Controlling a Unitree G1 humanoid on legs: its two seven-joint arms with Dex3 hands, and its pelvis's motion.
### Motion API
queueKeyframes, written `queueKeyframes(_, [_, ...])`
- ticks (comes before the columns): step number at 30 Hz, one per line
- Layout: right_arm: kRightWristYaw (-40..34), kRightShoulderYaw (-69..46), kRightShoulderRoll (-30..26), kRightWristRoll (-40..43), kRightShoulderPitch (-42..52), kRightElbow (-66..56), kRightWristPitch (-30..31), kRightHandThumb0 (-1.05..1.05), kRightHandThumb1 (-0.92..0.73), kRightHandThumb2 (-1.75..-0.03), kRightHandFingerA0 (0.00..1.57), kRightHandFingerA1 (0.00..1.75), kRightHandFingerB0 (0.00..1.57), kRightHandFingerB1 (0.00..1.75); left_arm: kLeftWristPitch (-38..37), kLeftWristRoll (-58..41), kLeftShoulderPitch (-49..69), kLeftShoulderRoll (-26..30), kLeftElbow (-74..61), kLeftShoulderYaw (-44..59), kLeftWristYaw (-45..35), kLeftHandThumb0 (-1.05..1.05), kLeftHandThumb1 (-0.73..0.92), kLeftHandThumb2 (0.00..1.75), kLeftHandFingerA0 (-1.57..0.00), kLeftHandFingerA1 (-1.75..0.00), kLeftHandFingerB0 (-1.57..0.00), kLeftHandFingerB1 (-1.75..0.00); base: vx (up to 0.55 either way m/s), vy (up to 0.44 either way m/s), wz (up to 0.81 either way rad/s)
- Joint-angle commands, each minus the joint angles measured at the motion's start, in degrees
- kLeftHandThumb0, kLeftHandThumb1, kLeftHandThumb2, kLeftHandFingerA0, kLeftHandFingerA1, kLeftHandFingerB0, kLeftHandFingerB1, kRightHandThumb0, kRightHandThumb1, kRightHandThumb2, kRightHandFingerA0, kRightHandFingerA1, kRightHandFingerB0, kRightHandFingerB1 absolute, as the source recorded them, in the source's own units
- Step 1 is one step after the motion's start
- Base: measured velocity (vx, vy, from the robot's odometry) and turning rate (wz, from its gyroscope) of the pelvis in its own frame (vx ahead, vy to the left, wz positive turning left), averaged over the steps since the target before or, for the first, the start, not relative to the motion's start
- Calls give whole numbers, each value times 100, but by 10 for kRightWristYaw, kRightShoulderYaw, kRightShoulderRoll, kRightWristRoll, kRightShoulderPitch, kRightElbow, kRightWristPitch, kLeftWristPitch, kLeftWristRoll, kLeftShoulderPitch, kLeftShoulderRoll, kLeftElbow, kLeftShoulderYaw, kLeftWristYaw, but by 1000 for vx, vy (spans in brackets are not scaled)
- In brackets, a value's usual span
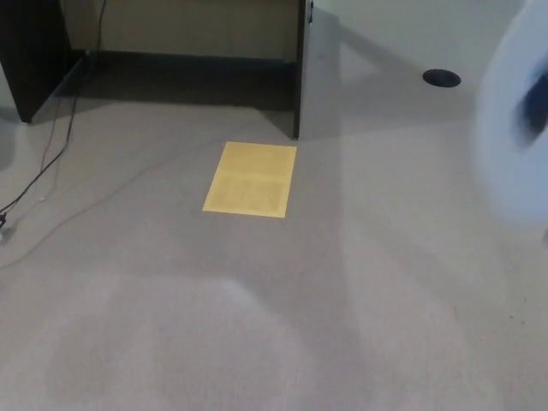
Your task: A person is holding a toilet paper roll and the robot extends its left hand to grab the roll by inserting its thumb into the gap in the middle and brings its hand down by its side. Then it extends its arm again to hand the toilet paper roll back to the person.
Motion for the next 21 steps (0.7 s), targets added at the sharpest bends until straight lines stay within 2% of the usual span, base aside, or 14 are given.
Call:
queueKeyframes(1, [7,-8,-4,9,3,-1,-11,-38,-66,-60,79,62,62,44,63,-120,7,30,-321,42,-35,-19,27,83,-13,-52,-10,-51,0,0,0])
queueKeyframes(2, [8,-10,-5,10,5,-1,-12,-38,-66,-60,79,62,62,44,71,-122,9,31,-347,43,-35,-19,27,83,-13,-52,-10,-51,0,0,0])
queueKeyframes(3, [7,-10,-4,11,4,-1,-10,-38,-66,-60,78,61,60,43,71,-121,0,29,-372,43,-29,-35,39,59,-28,-40,-21,-33,0,0,0])
queueKeyframes(6, [8,-9,-7,9,-4,-2,-11,-38,-66,-60,78,60,61,43,87,-118,-24,29,-431,39,-23,-38,40,60,-27,-40,-22,-34,0,0,0])
queueKeyframes(7, [10,-11,-7,11,-4,-3,-12,-37,-65,-60,81,62,62,44,124,-109,-40,34,-488,33,-19,-41,41,62,-28,-39,-22,-35,0,0,0])
queueKeyframes(11, [10,-13,-6,13,-6,-2,-10,-37,-65,-59,82,65,61,44,155,-112,-69,39,-542,18,-28,-41,40,62,-27,-39,-20,-34,0,0,0])
queueKeyframes(12, [10,-11,-9,11,-8,-2,-12,-41,-61,-61,84,69,57,44,175,-110,-89,42,-573,3,-33,-21,30,86,-12,-51,-11,-51,0,0,0])
queueKeyframes(15, [7,-11,-8,10,-9,-2,-14,-38,-65,-59,80,63,60,44,190,-93,-117,39,-611,-19,-41,-22,30,86,-9,-50,-8,-50,0,0,0])
queueKeyframes(18, [9,-11,-8,10,-12,-4,-12,-37,-64,-60,76,58,59,44,245,-83,-160,19,-667,-64,-40,-23,26,83,-9,-50,-8,-50,0,0,0])
queueKeyframes(21, [5,-7,-6,6,-15,-4,-9,-38,-65,-60,77,59,60,43,269,-72,-183,12,-690,-89,-45,-23,28,84,-7,-50,-7,-49,0,0,0])
